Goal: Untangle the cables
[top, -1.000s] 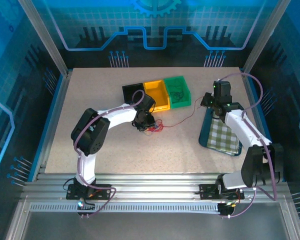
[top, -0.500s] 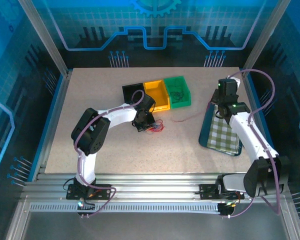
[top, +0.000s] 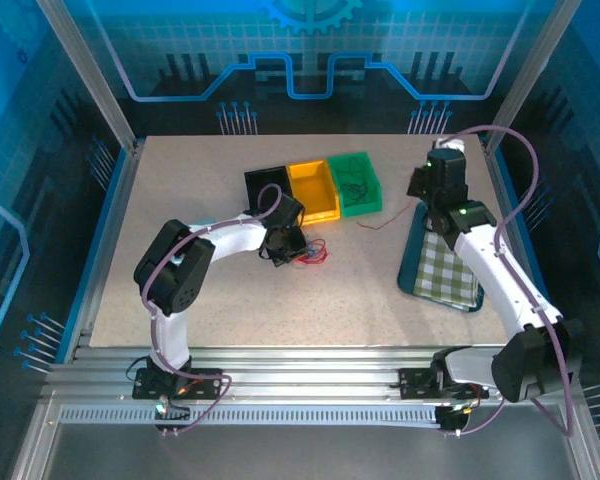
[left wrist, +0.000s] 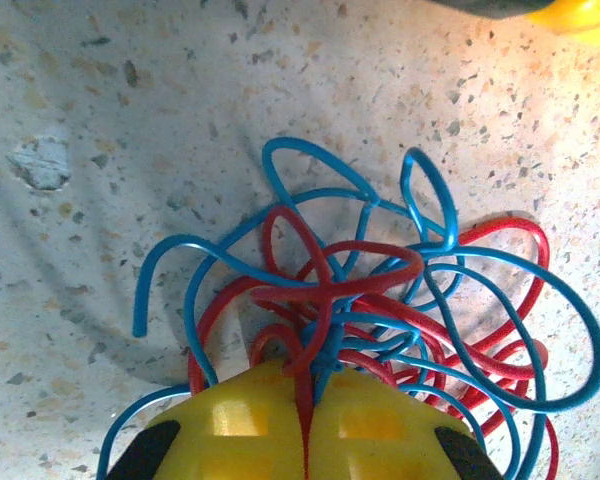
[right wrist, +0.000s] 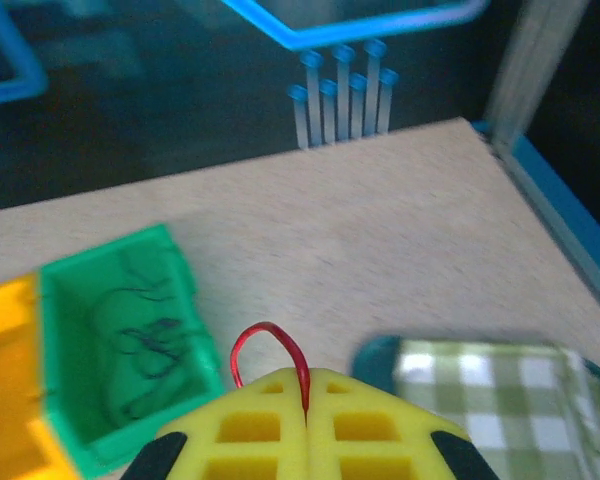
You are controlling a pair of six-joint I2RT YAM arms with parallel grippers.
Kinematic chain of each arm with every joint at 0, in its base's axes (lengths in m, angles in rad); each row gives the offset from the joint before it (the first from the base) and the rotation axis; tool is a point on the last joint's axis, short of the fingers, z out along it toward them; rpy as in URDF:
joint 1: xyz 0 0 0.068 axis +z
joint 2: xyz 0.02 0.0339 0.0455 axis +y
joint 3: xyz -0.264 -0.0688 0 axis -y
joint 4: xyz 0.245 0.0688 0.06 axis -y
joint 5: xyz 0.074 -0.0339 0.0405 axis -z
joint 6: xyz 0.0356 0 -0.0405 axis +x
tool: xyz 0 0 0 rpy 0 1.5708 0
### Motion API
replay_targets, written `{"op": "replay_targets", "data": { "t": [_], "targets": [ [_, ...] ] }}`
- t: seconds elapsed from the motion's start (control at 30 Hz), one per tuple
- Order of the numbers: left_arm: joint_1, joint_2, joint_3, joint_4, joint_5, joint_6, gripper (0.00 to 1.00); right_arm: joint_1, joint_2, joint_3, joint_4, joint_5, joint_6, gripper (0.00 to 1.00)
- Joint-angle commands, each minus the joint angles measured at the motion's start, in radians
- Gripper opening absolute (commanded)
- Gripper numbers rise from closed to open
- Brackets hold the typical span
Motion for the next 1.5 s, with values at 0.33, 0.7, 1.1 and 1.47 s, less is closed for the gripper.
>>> {"op": "replay_targets", "data": {
  "t": [0.33, 0.7, 1.1, 1.47],
  "targets": [
    [0.019, 0.015, -0.098, -0.009, 0.019, -0.043, 0.00, 0.117, 0.166, 0.285, 0.098, -0.073, -0.075, 0.00],
    [0.020, 0.009, -0.103, -0.001, 0.016, -0.049, 0.00, 0.154, 0.290, 0.456, 0.112, -0.111, -0.055, 0.00],
    [0.025, 0.012, -0.100, 0.002, 0.023, -0.053, 0.00, 0.199, 0.518, 0.573, 0.068, -0.084, -0.081, 0.00],
    [0.033, 0.010, -0.103, -0.007, 0.023, -0.049, 0.00, 0.219, 0.681, 0.701, 0.005, -0.133, -0.113, 0.00]
  ]
}}
